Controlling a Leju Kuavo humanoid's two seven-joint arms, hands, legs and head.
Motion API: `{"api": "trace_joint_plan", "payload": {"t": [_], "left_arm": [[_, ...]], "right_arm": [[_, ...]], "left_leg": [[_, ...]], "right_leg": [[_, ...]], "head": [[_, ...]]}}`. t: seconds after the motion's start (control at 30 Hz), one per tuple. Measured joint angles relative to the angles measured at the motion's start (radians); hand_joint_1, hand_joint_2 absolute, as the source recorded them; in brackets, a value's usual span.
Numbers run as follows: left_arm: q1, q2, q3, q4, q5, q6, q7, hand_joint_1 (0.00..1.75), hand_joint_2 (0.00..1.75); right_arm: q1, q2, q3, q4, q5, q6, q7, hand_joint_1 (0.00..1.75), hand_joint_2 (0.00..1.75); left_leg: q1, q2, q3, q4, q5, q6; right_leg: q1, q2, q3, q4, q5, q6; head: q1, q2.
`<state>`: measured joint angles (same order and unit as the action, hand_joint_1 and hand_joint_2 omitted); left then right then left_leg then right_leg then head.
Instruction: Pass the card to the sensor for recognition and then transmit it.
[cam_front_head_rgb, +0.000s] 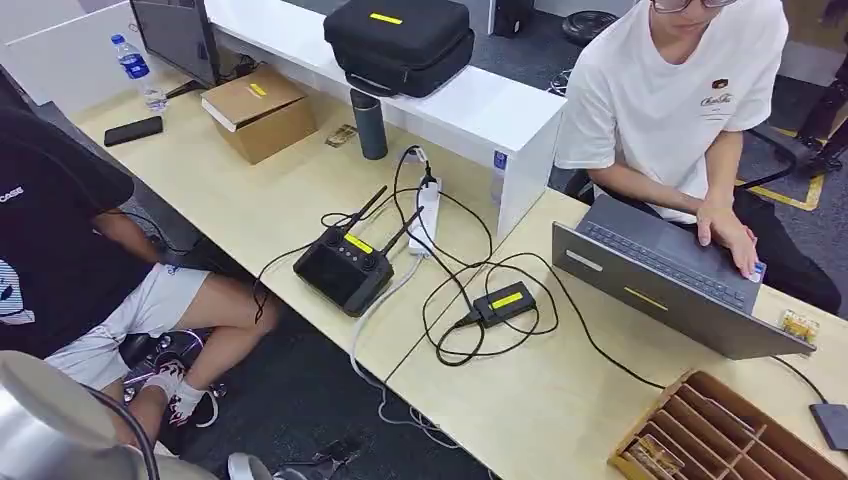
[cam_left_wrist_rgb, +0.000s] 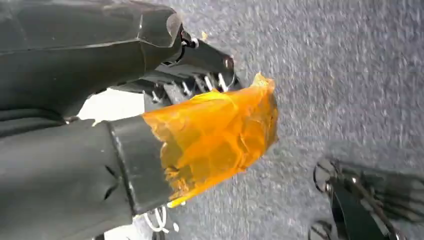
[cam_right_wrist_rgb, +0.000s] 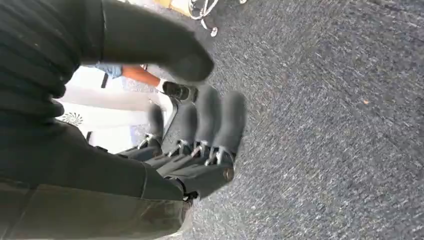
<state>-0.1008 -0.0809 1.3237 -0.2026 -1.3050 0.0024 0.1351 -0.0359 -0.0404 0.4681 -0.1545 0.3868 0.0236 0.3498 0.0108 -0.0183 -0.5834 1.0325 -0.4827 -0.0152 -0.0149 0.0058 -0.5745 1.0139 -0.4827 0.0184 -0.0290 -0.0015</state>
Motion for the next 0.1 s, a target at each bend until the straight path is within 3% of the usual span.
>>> {"api": "trace_joint_plan", "payload": {"t": [0.1], "left_arm": [[-0.001, 0.004, 0.000, 0.000, -0.024, 0.112, 0.060, 0.00, 0.00]], "right_arm": [[0.000, -0.003, -0.001, 0.000, -0.001, -0.070, 0.017, 0.00, 1.75]], "left_leg": [[0.000, 0.000, 0.000, 0.000, 0.000, 0.000]], "right_leg": [[0.000, 0.000, 0.000, 0.000, 0.000, 0.000]], "head": [[0.000, 0.000]]}}
